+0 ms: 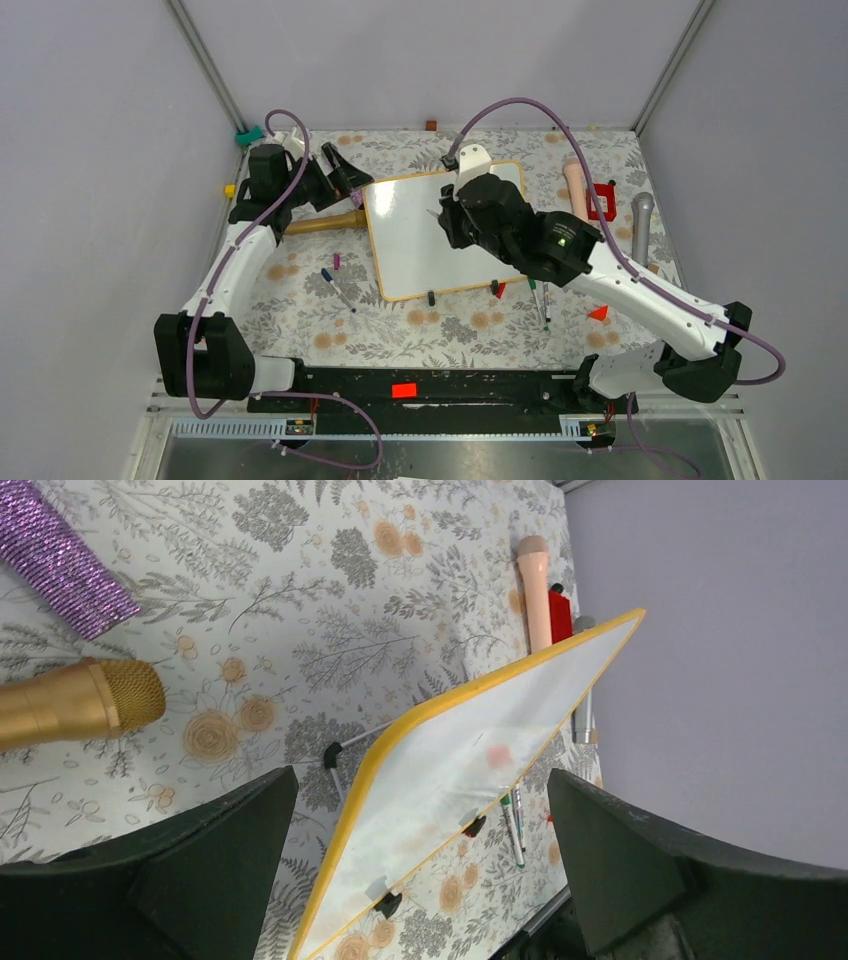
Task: Write a sentence on the whiteboard
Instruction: Hold the whiteboard on the whiteboard stand.
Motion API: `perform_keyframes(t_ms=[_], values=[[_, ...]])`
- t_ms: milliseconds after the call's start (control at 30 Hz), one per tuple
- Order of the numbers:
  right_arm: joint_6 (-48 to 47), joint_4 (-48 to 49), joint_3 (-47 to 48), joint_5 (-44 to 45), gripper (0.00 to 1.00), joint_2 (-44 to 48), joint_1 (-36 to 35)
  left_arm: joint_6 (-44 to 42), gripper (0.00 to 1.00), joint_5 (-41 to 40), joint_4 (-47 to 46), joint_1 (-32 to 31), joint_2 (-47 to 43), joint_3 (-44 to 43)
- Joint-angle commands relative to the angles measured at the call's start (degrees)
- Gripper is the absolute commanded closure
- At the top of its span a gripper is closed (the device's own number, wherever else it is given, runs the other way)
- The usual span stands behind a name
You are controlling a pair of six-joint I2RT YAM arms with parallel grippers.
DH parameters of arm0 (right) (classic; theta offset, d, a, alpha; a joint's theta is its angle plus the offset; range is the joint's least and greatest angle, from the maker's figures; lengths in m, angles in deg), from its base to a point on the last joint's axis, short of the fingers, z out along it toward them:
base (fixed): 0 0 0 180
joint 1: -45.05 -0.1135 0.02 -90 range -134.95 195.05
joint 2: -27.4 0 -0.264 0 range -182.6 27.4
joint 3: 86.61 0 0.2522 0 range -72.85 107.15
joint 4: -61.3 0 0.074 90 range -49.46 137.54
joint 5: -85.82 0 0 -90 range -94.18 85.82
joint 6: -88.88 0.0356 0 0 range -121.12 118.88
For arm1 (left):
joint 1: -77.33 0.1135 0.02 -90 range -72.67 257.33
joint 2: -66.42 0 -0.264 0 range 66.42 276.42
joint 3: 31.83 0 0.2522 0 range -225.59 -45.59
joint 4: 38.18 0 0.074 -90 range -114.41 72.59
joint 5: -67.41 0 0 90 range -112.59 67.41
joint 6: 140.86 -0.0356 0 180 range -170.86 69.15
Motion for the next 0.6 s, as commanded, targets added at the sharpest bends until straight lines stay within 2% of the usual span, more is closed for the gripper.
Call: perform_keyframes(t_ms=[0, 267, 467, 567], values=[[-0.62, 0.40, -1.46, 0.59, 1.00, 3.99, -0.55, -5.04, 0.01, -1.13, 5.43, 0.73, -0.98, -3.57], [0.15, 2.70, -4.22, -0.81, 1.00, 6.32, -0.56, -12.83, 0.01, -3.42, 8.79, 0.84, -7.00, -5.94], [1.04, 4.09, -5.78, -1.91, 1.00, 7.41, -0.58, -14.54, 0.01, 2.67, 3.94, 0.81, -11.09, -5.05], [1.38, 4.29, -5.74, -2.70, 1.00, 7.70, -0.59, -14.38, 0.01, 8.63, 2.45, 0.83, -10.65, -5.11]])
